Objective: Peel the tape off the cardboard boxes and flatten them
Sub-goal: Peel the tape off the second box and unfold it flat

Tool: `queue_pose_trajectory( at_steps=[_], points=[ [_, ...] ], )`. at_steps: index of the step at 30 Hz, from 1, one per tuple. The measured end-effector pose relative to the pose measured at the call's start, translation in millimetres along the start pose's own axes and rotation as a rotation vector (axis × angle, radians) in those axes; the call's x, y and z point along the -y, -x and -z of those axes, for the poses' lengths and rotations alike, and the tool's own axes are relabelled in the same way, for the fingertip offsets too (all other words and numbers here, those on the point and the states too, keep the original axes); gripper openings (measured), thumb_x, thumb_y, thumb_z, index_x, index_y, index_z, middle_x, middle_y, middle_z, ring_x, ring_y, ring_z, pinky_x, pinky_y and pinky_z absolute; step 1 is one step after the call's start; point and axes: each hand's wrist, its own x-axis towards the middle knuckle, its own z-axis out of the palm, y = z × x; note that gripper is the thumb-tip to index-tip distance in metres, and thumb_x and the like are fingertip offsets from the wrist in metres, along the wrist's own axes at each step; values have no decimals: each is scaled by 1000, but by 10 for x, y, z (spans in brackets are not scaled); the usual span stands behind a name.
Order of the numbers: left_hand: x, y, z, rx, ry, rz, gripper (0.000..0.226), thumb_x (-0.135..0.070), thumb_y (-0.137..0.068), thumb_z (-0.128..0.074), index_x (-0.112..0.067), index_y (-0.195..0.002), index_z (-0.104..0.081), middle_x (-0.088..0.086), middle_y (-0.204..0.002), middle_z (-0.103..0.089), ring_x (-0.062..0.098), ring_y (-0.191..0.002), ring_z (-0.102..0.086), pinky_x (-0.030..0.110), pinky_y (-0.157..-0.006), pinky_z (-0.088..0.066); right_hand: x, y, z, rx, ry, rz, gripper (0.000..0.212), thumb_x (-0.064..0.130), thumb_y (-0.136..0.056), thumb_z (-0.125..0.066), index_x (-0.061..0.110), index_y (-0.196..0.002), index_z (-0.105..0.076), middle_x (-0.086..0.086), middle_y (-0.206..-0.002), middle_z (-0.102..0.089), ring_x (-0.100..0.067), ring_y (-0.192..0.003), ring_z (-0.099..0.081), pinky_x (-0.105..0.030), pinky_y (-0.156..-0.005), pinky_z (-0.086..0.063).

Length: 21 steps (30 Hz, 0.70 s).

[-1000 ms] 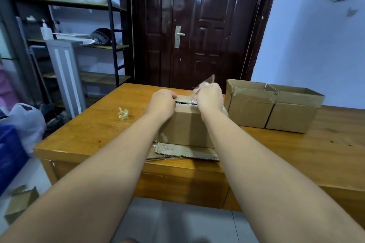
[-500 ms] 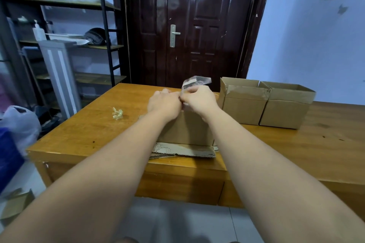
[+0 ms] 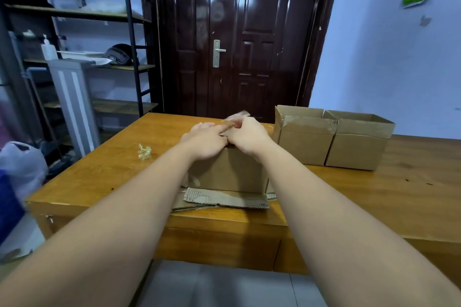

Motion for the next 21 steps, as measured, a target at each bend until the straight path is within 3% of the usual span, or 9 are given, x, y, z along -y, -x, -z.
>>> queue_pose_trajectory(
  at_steps=[3, 5, 9, 13, 14, 16, 17, 19, 21],
  points=[
    [1, -7, 20, 10, 151, -25, 50, -38, -89, -31, -44, -136, -44, -4, -147, -42, 27, -140, -29, 44, -115, -23, 17, -25, -33, -21, 14, 3, 7, 20, -73, -61, 13, -74, -61, -2, -83, -63, -22, -81, -58, -28, -61, -46],
    [1, 10, -9, -47, 123, -5, 48, -33, -88, -28, -42, -128, -54, -7, -143, -46, 26, -137, -33, 46, -110, -30, 24, -19, -50, -28, 97, 6, 7, 18, -74, -60, 13, -78, -63, 1, -89, -63, -18, -91, -59, -23, -65, -44],
    [-45, 44, -79, -230, 66, 93, 41, -22, -96, -32, -37, -121, -61, -5, -131, -57, 23, -127, -45, 38, -96, -40, 28, 49, -23, -58, 144, 13, 26, 21, -82, -65, 6, -103, -70, -8, -106, -70, -25, -99, -63, -30, -80, -51],
    [-91, 33, -114, -322, 63, 157, 34, -47, -98, -35, -36, -113, -63, -4, -121, -63, 22, -119, -50, 38, -90, -41, 24, 61, 5, -69, 139, 8, 41, 23, -90, -59, 7, -128, -58, -11, -123, -61, -25, -113, -57, -30, -88, -48],
    [-99, 26, -113, -308, 69, 175, 36, -54, -96, -36, -36, -114, -62, -5, -121, -62, 21, -119, -50, 38, -92, -42, 32, 64, 11, -55, 154, 14, 34, 22, -90, -58, 7, -121, -61, -12, -114, -62, -24, -106, -57, -28, -80, -48],
    [-109, 14, -108, -295, 78, 204, 40, -61, -92, -39, -37, -115, -61, -6, -121, -62, 21, -118, -51, 39, -94, -42, 26, 65, 12, -39, 161, -2, 10, 19, -90, -55, 12, -85, -60, -8, -90, -55, -22, -85, -52, -25, -57, -39],
    [-110, 10, -107, -300, 77, 213, 41, -63, -90, -40, -38, -115, -60, -6, -121, -62, 21, -117, -52, 39, -94, -43, 22, 65, 6, -43, 147, -9, 15, 18, -90, -54, 13, -76, -52, -7, -85, -53, -21, -81, -50, -24, -52, -33],
    [-110, -2, -111, -308, 81, 227, 44, -67, -88, -40, -38, -114, -60, -6, -119, -63, 21, -113, -54, 38, -92, -44, 15, 70, -2, -73, 133, -9, 13, 16, -91, -53, 11, -79, -50, -7, -86, -55, -22, -81, -50, -24, -52, -34],
    [-110, -5, -118, -312, 73, 228, 48, -71, -86, -38, -38, -113, -61, -6, -116, -64, 21, -111, -56, 37, -90, -46, 1, 76, -19, -120, 78, -6, 8, 13, -93, -53, 9, -93, -59, -10, -102, -64, -23, -92, -57, -27, -67, -46]
  ],
)
